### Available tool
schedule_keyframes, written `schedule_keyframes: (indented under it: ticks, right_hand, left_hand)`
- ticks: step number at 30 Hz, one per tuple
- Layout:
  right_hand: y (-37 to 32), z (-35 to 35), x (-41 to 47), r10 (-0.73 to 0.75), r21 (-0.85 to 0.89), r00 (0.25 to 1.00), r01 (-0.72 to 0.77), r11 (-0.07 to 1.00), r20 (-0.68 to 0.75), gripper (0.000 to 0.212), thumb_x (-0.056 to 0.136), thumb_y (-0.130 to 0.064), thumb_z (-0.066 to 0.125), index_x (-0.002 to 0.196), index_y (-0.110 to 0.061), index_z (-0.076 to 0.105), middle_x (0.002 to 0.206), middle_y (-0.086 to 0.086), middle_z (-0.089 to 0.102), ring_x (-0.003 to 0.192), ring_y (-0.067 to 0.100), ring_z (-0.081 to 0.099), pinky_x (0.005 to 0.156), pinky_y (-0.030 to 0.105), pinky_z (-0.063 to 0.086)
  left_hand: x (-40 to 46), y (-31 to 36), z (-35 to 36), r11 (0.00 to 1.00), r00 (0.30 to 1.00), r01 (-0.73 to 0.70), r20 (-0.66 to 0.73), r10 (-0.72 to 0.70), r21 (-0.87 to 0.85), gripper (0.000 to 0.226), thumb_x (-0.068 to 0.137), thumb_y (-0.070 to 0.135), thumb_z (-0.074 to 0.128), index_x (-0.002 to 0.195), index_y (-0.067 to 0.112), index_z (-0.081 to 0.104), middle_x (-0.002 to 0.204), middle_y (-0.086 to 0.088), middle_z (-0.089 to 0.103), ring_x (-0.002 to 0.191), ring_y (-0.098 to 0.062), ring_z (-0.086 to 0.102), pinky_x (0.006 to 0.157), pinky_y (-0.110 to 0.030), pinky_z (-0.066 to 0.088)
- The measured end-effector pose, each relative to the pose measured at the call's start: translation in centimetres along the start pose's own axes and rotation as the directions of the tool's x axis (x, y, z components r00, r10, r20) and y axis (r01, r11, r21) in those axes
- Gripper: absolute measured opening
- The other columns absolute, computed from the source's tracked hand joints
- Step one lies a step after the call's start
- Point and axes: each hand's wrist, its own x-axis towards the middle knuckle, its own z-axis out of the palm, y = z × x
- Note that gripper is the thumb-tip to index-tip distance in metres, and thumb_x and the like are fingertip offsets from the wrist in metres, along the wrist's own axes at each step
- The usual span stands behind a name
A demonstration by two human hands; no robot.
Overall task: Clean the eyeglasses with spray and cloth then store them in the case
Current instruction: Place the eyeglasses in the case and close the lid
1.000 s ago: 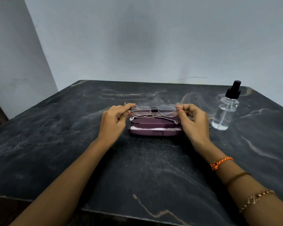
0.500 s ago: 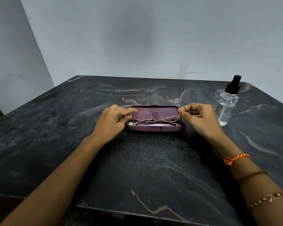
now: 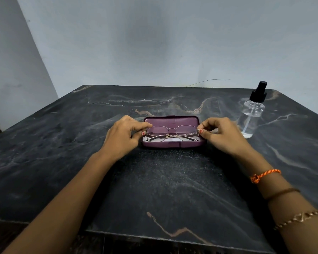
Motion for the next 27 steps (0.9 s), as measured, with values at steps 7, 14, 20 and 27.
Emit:
schedule_keyframes:
  ticks: [7,14,20,27]
  right_hand:
    - [-0.3,-0.2,-0.1,-0.048,-0.105,0.999,0.050,0.993,0.026,0.009,0.083,-0.012,0.062,0.078,-0.020,0.065,0.079,-0.005,0.064,0.084,0.013,0.059,0.075,0.025,0.041]
    - [-0.5,-0.2,-0.2,-0.072,-0.138,0.997,0.074,0.988,0.021,0.006,0.081,-0.012,0.063,0.079,-0.015,0.067,0.071,-0.010,0.060,0.076,0.009,0.056,0.063,0.014,0.038]
    - [-0.2,-0.1,0.0,-0.045,-0.158,0.998,0.053,0.986,0.052,0.010,0.081,-0.013,0.062,0.075,-0.020,0.064,0.065,-0.016,0.054,0.064,-0.001,0.051,0.064,0.021,0.037]
    - [0.5,0.2,0.1,-0.032,-0.057,0.999,0.033,0.998,0.025,0.021,0.086,-0.026,0.059,0.103,-0.017,0.050,0.092,-0.002,0.047,0.072,0.008,0.047,0.063,0.021,0.036]
  left_hand:
    - [0.1,-0.3,-0.2,0.999,0.998,-0.034,0.061,0.034,-0.009,0.034,0.074,-0.007,0.068,0.099,0.017,0.071,0.079,0.006,0.062,0.083,-0.017,0.050,0.063,-0.035,0.047]
    - [0.1,0.5,-0.6,0.994,0.994,0.003,0.107,0.009,-0.108,0.021,0.077,0.011,0.062,0.096,0.013,0.072,0.075,0.005,0.063,0.078,-0.013,0.053,0.064,-0.015,0.038]
    - [0.0,0.3,-0.9,0.994,0.971,0.059,0.236,-0.036,-0.092,0.053,0.063,0.058,0.059,0.100,0.022,0.069,0.093,0.009,0.066,0.088,-0.006,0.055,0.071,-0.012,0.037]
    - [0.1,0.1,-0.6,0.989,0.965,0.086,0.258,-0.054,-0.117,0.046,0.064,0.044,0.070,0.103,0.019,0.068,0.100,0.004,0.066,0.095,-0.010,0.055,0.071,-0.011,0.036]
